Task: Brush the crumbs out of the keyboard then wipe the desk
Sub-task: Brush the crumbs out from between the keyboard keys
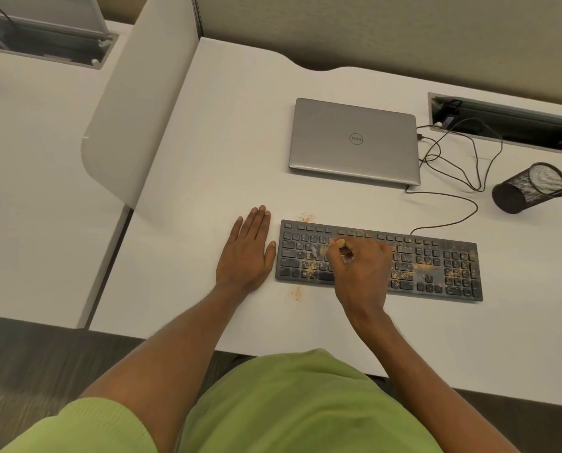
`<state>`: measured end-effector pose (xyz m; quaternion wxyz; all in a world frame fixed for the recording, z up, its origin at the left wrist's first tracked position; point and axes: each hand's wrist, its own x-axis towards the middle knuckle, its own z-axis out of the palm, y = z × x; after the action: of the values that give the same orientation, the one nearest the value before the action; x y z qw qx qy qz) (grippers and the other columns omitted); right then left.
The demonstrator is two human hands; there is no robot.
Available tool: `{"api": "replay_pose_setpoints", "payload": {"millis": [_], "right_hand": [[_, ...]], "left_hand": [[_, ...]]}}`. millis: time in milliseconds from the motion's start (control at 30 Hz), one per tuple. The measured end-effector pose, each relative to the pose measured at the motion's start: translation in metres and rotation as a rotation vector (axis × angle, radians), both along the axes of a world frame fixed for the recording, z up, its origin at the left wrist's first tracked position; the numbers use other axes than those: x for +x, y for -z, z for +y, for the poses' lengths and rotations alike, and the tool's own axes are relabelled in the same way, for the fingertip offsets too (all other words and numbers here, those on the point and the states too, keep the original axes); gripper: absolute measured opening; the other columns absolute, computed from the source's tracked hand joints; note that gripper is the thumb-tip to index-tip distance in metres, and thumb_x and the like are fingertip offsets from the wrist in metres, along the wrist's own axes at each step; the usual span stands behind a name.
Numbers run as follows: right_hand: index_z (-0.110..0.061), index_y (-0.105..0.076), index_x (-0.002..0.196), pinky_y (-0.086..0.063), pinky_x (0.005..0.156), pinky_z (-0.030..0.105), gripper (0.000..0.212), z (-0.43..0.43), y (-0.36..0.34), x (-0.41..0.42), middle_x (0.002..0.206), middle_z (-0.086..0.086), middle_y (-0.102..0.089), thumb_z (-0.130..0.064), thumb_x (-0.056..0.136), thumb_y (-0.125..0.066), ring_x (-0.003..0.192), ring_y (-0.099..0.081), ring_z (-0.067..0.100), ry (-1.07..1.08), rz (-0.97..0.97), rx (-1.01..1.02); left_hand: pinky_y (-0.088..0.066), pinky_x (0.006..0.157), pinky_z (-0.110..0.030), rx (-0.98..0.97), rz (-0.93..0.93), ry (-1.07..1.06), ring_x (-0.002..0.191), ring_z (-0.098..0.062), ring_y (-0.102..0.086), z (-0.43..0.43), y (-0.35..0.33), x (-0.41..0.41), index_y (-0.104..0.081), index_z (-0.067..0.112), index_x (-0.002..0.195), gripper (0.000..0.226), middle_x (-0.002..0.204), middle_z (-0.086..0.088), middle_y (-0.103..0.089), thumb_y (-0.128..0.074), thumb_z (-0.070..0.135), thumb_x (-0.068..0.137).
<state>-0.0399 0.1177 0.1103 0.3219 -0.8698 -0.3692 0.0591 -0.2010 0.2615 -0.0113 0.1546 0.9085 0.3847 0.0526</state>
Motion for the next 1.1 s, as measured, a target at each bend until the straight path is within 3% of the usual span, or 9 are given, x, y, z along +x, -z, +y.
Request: {"api": "replay_pose_setpoints", "payload": {"millis": [233, 433, 567, 767, 1000, 1100], "right_hand": [[-0.021, -0.076, 0.088, -0.03, 0.093, 0.029, 0.016, 0.005, -0.01, 0.003, 0.08, -0.009, -0.07, -0.027, 0.1, -0.066, 0.078, -0.058, 0.009, 0.017, -0.04, 0.084], [-0.024, -0.074, 0.084, -0.035, 0.097, 0.039, 0.021, -0.001, -0.004, 0.008, 0.078, -0.008, -0.069, -0.029, 0.099, -0.061, 0.078, -0.06, 0.014, -0.03, -0.016, -0.02], [-0.025, -0.074, 0.099, -0.025, 0.098, 0.034, 0.007, 0.006, -0.014, 0.011, 0.092, -0.011, -0.07, -0.023, 0.1, -0.068, 0.094, -0.055, 0.01, -0.16, -0.024, 0.077], [-0.028, -0.077, 0.1, -0.014, 0.095, 0.03, 0.017, 0.024, -0.013, 0.016, 0.101, -0.013, -0.072, -0.014, 0.096, -0.07, 0.111, -0.051, 0.013, -0.302, 0.011, -0.034], [-0.028, -0.076, 0.097, -0.013, 0.092, 0.034, 0.013, 0.009, -0.014, 0.031, 0.097, -0.008, -0.072, -0.016, 0.097, -0.07, 0.109, -0.054, 0.022, -0.185, -0.153, -0.173], [-0.028, -0.075, 0.097, -0.012, 0.093, 0.032, 0.015, 0.008, -0.019, 0.03, 0.098, -0.009, -0.071, -0.014, 0.097, -0.069, 0.11, -0.051, 0.018, -0.17, -0.143, -0.131]], "left_hand": [[-0.009, 0.135, -0.042, -0.001, -0.004, 0.004, 0.166, -0.014, -0.006, -0.001, -0.003, 0.0, -0.013, 0.013, 0.172, 0.07, 0.179, -0.003, -0.011, -0.022, 0.043, 0.11], [-0.008, 0.135, -0.042, 0.004, -0.003, 0.006, 0.166, -0.014, -0.005, 0.0, -0.001, 0.0, -0.013, 0.012, 0.172, 0.069, 0.179, -0.004, -0.011, -0.024, 0.042, 0.11], [-0.005, 0.135, -0.04, -0.004, 0.0, 0.004, 0.166, -0.014, -0.004, -0.001, -0.002, 0.0, -0.012, 0.013, 0.172, 0.069, 0.179, -0.003, -0.01, -0.023, 0.042, 0.11], [-0.008, 0.135, -0.041, -0.005, -0.001, 0.006, 0.166, -0.014, -0.004, -0.001, -0.003, 0.0, -0.011, 0.013, 0.172, 0.069, 0.18, -0.003, -0.01, -0.022, 0.044, 0.11], [-0.006, 0.135, -0.041, -0.001, 0.001, 0.006, 0.166, -0.013, -0.003, 0.0, -0.001, 0.0, -0.011, 0.013, 0.172, 0.069, 0.179, -0.003, -0.009, -0.022, 0.043, 0.11], [-0.006, 0.135, -0.041, -0.001, 0.003, 0.006, 0.166, -0.013, -0.003, -0.001, -0.001, -0.001, -0.011, 0.013, 0.172, 0.069, 0.179, -0.002, -0.008, -0.022, 0.043, 0.11]]}}
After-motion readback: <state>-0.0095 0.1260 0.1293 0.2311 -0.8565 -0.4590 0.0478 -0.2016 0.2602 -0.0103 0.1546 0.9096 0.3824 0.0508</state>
